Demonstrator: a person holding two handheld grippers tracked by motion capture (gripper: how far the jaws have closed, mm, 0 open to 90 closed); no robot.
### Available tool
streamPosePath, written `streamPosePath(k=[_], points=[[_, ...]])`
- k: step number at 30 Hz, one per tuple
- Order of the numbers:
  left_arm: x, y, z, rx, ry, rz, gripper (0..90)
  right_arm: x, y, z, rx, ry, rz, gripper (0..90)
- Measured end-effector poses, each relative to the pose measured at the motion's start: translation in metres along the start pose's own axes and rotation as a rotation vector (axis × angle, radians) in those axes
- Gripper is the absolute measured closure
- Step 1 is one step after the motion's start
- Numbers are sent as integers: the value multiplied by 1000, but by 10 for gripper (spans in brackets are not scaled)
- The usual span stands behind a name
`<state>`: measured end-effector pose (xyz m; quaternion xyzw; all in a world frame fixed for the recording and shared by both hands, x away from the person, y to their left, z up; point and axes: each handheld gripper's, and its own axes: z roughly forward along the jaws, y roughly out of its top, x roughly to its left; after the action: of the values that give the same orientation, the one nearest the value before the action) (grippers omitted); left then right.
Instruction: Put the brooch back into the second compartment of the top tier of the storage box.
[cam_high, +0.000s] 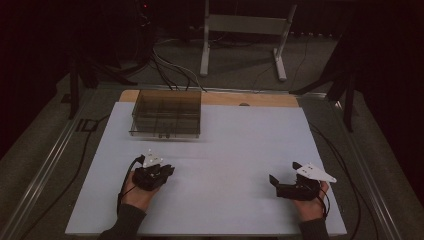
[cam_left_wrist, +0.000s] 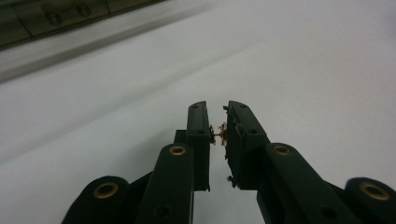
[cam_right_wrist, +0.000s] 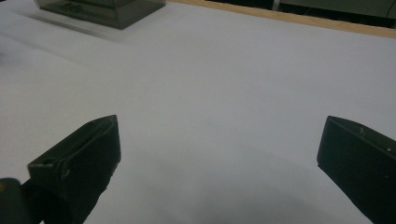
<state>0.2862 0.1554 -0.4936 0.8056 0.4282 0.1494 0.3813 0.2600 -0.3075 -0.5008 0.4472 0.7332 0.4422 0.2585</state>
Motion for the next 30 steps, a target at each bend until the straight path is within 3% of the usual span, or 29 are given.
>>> streamPosePath(k=[30], points=[[10, 35, -20, -76, 9, 19, 808, 0, 0, 0, 3, 1, 2, 2]])
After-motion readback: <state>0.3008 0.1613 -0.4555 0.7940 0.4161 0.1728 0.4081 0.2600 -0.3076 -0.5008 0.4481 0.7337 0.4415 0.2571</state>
